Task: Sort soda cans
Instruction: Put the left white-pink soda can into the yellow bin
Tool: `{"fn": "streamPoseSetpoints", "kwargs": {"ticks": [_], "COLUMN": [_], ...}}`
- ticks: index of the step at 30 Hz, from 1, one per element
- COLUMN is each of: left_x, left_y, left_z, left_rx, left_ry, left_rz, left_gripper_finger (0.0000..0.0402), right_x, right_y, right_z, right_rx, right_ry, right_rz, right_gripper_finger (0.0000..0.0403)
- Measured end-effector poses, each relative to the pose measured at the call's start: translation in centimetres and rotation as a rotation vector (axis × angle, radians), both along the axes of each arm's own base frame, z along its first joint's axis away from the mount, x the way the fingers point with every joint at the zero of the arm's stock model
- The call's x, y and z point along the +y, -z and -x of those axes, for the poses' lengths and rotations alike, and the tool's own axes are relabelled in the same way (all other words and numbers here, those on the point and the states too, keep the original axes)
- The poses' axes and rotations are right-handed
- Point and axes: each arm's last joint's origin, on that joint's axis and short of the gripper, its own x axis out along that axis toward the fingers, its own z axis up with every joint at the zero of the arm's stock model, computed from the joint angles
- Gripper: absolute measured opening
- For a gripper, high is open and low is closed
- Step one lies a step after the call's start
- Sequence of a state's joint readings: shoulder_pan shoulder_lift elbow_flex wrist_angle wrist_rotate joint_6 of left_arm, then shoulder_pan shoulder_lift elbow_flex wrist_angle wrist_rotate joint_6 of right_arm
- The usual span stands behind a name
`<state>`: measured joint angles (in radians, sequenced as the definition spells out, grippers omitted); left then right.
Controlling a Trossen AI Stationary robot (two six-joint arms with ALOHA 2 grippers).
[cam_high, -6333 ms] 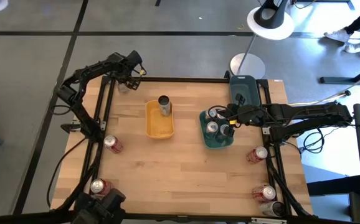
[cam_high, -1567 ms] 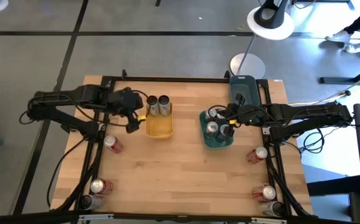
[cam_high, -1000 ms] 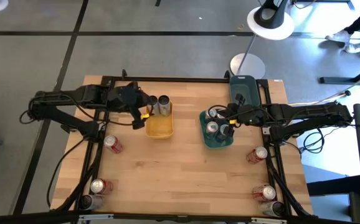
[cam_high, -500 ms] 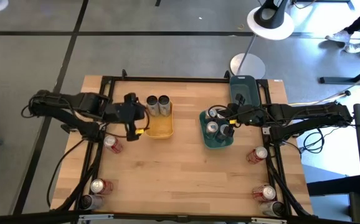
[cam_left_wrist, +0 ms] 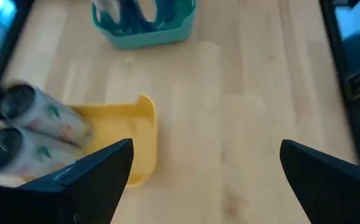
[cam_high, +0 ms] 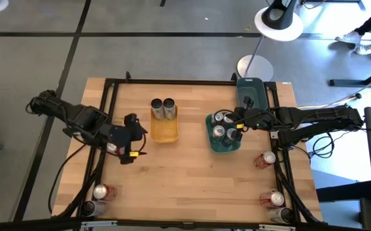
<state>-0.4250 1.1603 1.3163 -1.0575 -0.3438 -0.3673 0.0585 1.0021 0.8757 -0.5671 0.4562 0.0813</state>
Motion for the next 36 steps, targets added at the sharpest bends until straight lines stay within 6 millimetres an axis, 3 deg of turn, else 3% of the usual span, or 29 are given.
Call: {"fn": "streamPoseSetpoints", "kwargs": {"ticks": [8,15,19,27,36], "left_x": [-0.4,-4.2,-6.3,-9.3,-11.3], "left_y": [-0.2,1.2,2.6,4.3,4.4], "left_z": [-0.3,-0.1,0.8,4.1,6.7], "left_rx": [-0.048,0.059,0.198,0.586,0.753], "left_ry": [-0.138,-0.073,-0.101,-0.332,-0.506], "left_rz": [0.159,0.249,0.289,0.476,0.590], "left_gripper_finger": [0.0391,0.0391,0.0391,0.0391,0.0391], "right_x": [0.2,0.5,0.6,0.7,0.7], "right_y": [0.1,0.1,0.2,0.2,0.3], "right_z": [0.0,-0.1,-0.1,-0.1,0.0], "right_rx": [-0.013,-0.008,-0.008,-0.003,0.015], "right_ry": [-0.025,-0.105,-0.132,-0.162,-0.174], "right_rz": [-0.077,-0.158,-0.197,-0.213,-0.193], "right_gripper_finger": [0.0005,0.0005,0.0005,0.0005,0.0005]}}
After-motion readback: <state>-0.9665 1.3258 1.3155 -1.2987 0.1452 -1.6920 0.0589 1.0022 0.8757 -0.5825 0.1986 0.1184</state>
